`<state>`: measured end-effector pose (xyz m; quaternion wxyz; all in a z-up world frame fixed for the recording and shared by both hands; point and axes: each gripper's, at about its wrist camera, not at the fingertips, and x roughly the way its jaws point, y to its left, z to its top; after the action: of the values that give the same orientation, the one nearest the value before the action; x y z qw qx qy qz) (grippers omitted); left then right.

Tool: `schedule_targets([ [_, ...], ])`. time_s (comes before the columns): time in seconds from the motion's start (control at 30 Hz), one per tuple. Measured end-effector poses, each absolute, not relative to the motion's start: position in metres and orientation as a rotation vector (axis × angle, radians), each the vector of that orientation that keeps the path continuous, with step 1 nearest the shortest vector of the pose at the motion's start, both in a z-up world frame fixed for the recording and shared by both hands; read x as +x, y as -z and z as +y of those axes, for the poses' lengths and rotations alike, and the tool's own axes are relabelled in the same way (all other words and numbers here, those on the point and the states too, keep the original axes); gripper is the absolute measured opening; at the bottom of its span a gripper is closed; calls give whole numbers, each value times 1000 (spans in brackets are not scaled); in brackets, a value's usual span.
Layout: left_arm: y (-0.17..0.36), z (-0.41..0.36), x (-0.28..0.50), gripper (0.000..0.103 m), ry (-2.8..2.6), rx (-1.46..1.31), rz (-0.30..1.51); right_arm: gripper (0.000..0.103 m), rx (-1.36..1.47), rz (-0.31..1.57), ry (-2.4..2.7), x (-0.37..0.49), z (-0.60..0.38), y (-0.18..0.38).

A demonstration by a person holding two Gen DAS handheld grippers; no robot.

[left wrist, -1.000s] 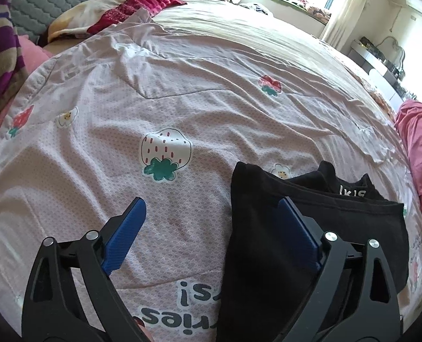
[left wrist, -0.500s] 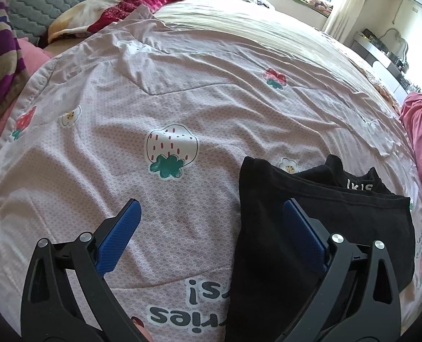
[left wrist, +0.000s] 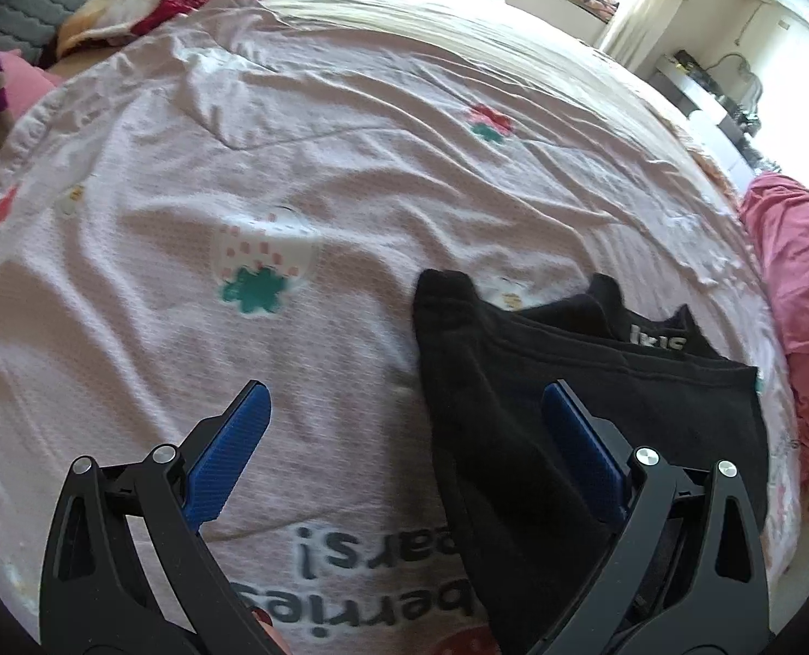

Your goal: Fold small clothes

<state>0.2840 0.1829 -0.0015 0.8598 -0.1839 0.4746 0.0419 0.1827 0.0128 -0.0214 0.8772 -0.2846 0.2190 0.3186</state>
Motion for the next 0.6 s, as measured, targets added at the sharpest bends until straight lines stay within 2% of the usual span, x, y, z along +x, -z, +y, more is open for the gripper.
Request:
schedule_targets([
  [0.1,3,174,284,92,-22,-435,991,12,-561,446,-659,183,4,15],
  [0.13,3,170,284,85,1,-448,986,12,-552,446,-659,183,2,14],
  [0.23,4,160,285,50,38,-459,990,11,-531,437,-660,181,-4,11],
  [0.3,5,153,286,40,54,-460,988,11,-512,426,-657,179,-8,10],
  [0.37,2,147,285,20,50,-449,977,11,-486,426,-657,178,-12,11],
  [0.47,-5,138,283,15,55,-427,954,10,-447,422,-648,174,-19,8],
  [0.6,-23,122,279,14,62,-398,913,10,-354,426,-626,175,-37,1],
])
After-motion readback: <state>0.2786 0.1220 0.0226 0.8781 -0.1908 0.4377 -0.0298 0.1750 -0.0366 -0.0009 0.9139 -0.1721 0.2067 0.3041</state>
